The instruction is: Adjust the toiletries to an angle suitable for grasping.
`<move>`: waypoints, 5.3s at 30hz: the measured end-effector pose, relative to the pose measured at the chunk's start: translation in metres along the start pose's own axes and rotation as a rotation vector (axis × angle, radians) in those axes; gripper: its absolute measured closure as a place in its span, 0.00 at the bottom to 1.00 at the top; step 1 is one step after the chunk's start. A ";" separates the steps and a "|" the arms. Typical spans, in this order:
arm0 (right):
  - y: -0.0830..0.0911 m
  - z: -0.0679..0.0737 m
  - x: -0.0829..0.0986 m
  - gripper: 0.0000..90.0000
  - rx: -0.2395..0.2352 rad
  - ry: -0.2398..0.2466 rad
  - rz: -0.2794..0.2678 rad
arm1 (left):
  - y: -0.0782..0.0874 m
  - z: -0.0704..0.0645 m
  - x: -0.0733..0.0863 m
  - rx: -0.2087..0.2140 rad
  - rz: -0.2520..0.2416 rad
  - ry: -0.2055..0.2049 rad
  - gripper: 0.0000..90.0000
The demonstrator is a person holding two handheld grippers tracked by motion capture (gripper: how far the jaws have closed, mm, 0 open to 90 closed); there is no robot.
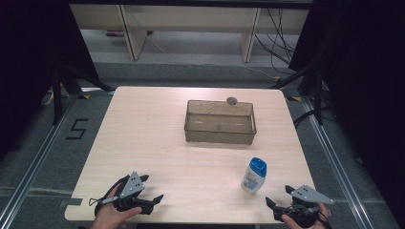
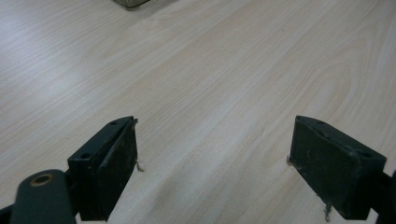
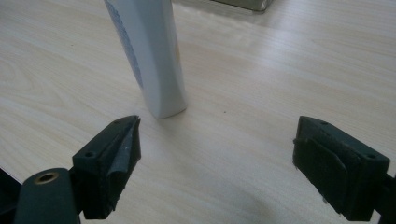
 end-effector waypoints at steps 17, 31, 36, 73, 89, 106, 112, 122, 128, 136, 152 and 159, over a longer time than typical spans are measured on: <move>0.000 0.003 -0.006 0.20 -0.022 0.036 -0.060 | 0.001 0.001 0.000 0.002 0.008 -0.009 0.16; 0.000 0.005 -0.010 0.21 -0.041 0.060 -0.086 | 0.001 0.001 0.000 0.009 0.018 -0.015 0.16; -0.001 0.008 -0.011 0.21 -0.052 0.053 -0.101 | 0.000 0.000 0.000 0.001 -0.001 0.002 0.16; -0.019 0.024 -0.026 0.23 -0.118 0.100 -0.149 | -0.003 -0.001 0.001 0.006 0.016 0.002 0.16; -0.039 0.023 -0.037 0.25 -0.150 0.116 -0.162 | -0.001 0.000 0.001 0.010 0.036 -0.026 0.16; -0.055 0.024 -0.042 0.46 -0.218 0.107 -0.175 | -0.001 0.001 0.001 0.011 0.037 -0.029 0.16; -0.060 0.025 -0.041 0.59 -0.236 0.125 -0.173 | -0.002 -0.002 0.000 0.016 0.014 -0.002 0.16; -0.056 0.033 -0.050 0.61 -0.221 0.167 -0.193 | -0.001 0.000 0.001 0.009 0.030 -0.021 0.16; -0.055 0.032 -0.060 0.62 -0.201 0.143 -0.207 | -0.002 0.001 0.001 0.009 0.030 -0.025 0.16; -0.058 0.027 -0.060 0.62 -0.183 0.133 -0.189 | -0.002 -0.001 0.001 0.015 0.013 -0.001 0.16; -0.061 0.022 -0.066 0.62 -0.162 0.113 -0.189 | -0.002 -0.001 0.001 0.006 0.017 0.000 0.16; -0.064 0.018 -0.070 0.62 -0.157 0.112 -0.186 | -0.002 0.000 0.001 0.004 0.018 0.006 0.16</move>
Point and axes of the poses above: each handheld gripper's, and its own axes: y roughly backward along the jaws, x roughly out of its underside, z roughly to its left, the point moved 4 cm from there along -y, roughly forward along the jaws, and after that the axes turned 14 degrees about -z, right-handed, at the moved point
